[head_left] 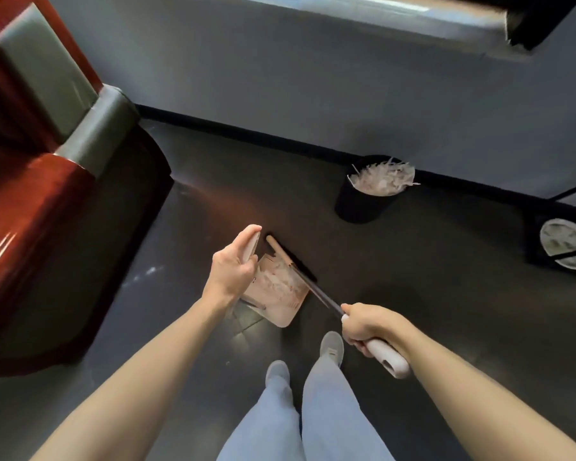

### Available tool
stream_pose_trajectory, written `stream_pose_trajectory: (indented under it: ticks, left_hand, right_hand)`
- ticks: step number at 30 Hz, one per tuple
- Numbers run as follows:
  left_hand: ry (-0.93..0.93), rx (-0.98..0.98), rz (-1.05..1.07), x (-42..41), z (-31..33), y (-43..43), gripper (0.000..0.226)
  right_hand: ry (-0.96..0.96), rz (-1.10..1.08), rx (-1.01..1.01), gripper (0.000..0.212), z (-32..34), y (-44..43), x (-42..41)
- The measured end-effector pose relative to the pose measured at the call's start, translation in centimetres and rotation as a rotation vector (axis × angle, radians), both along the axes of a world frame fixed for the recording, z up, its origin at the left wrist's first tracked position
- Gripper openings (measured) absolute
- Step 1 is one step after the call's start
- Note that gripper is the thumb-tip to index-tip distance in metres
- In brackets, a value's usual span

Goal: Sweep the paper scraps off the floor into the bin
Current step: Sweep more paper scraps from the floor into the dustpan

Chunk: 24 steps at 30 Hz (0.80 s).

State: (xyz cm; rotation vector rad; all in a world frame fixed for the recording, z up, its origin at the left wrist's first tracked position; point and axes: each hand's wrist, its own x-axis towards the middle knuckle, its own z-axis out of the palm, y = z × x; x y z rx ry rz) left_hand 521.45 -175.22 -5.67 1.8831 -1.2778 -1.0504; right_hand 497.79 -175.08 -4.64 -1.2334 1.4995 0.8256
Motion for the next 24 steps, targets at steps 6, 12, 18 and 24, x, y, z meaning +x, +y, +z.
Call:
stream_pose_trajectory:
  ticks: [6, 12, 18, 24]
  left_hand:
    - [-0.011, -0.018, -0.009, 0.3, 0.5, 0.8, 0.055]
    - [-0.032, 0.002, -0.031, 0.8, 0.7, 1.1, 0.056]
    - [-0.099, -0.006, -0.089, 0.8, 0.3, 1.3, 0.057]
    - [-0.074, 0.033, -0.078, -0.7, 0.6, 1.4, 0.047]
  right_hand:
    - [-0.079, -0.218, 0.101, 0.063, 3.7, -0.4, -1.3]
    - [-0.092, -0.172, 0.027, 0.069, 7.1, 0.4, -2.2]
    - [-0.052, -0.221, 0.004, 0.075, 2.3, 2.0, -0.6]
    - [-0.084, -0.101, 0.05, 0.08, 1.8, 5.5, 0.8]
